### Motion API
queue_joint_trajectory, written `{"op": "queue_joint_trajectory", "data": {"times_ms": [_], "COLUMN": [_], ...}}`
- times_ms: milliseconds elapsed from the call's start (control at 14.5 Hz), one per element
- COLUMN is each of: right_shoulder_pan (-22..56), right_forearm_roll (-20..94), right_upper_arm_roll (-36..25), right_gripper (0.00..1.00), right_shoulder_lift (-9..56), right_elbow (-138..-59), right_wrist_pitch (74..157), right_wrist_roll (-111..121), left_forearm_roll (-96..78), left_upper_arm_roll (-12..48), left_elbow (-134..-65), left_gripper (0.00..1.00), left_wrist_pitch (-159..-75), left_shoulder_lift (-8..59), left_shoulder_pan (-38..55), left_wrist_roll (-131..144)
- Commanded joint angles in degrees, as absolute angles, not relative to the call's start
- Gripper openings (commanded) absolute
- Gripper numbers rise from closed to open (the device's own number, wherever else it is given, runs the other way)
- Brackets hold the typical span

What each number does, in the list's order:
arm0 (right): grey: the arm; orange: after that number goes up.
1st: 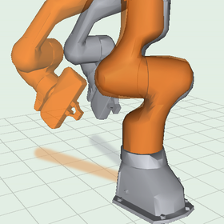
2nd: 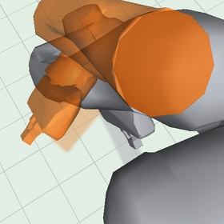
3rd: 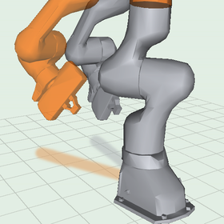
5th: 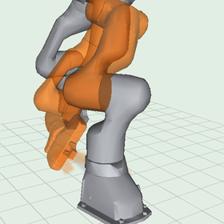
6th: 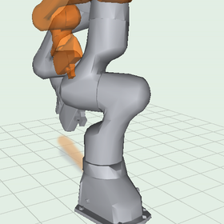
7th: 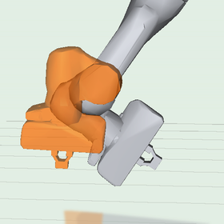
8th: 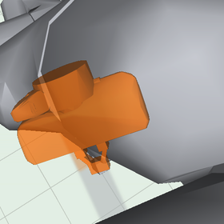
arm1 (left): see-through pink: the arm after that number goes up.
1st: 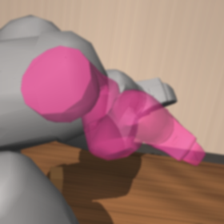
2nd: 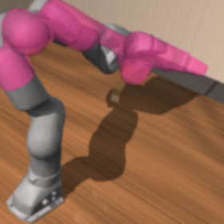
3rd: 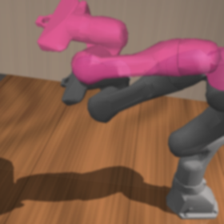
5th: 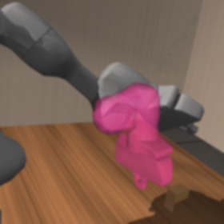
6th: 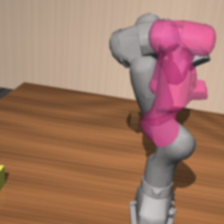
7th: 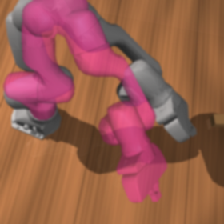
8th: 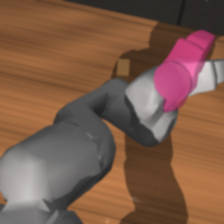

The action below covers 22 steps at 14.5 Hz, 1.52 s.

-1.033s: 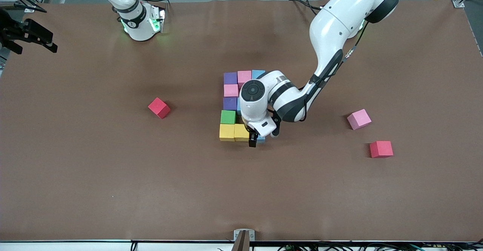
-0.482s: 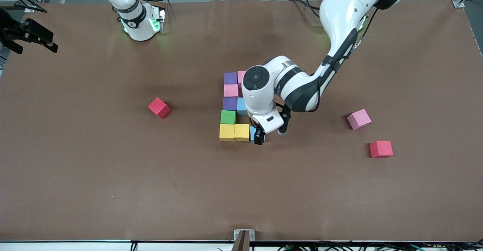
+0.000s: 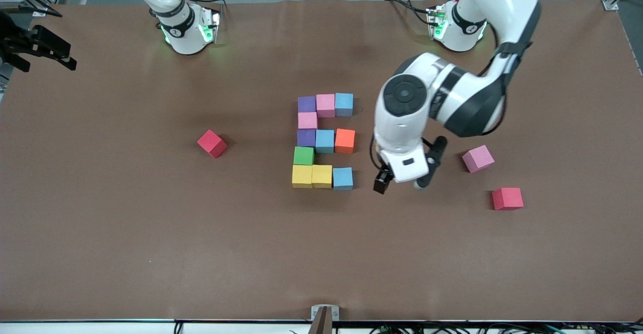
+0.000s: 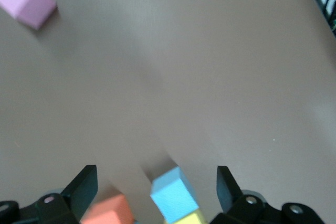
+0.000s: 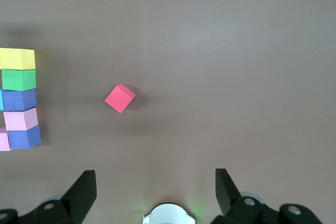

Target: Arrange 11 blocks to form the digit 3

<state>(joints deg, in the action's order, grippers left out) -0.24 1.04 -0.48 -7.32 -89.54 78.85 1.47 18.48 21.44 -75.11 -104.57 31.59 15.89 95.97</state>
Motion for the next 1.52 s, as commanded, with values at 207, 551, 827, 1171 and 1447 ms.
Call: {"op": "queue_joint_trajectory", "data": {"times_ms": [207,551,827,1171,1447], "right_shoulder_pan": [0.1,-0.1,-0.1,-0.1,0.0], "right_forearm_roll": [0.6,0.5,0.5,0.7,0.9], "right_upper_arm_roll": [-0.1,-0.2,-0.3,-0.2,-0.2], "right_gripper": [1.00,1.00,1.00,1.00,1.00], "right_shoulder_lift": [-8.2,-7.9,-7.9,-8.0,-8.1], "right_elbow": [-90.3,-89.7,-89.7,-89.9,-89.9], "right_wrist_pitch": [79.4,78.9,78.7,78.7,78.7], "right_wrist_roll": [-3.1,-2.5,-2.5,-2.6,-2.5], "left_forearm_roll": [15.4,10.1,8.1,2.7,2.5], "left_upper_arm_roll": [21.5,21.5,17.3,7.7,5.9], "left_elbow": [-76.6,-76.6,-78.3,-89.2,-96.1], "left_gripper": [1.00,1.00,1.00,1.00,1.00], "left_wrist_pitch": [-96.8,-89.1,-84.6,-85.4,-87.7], "left_shoulder_lift": [23.6,17.2,10.9,0.3,-4.8], "left_shoulder_pan": [8.8,0.6,-0.3,2.5,4.4], "left_wrist_roll": [68.6,47.2,29.1,14.9,12.4]}}
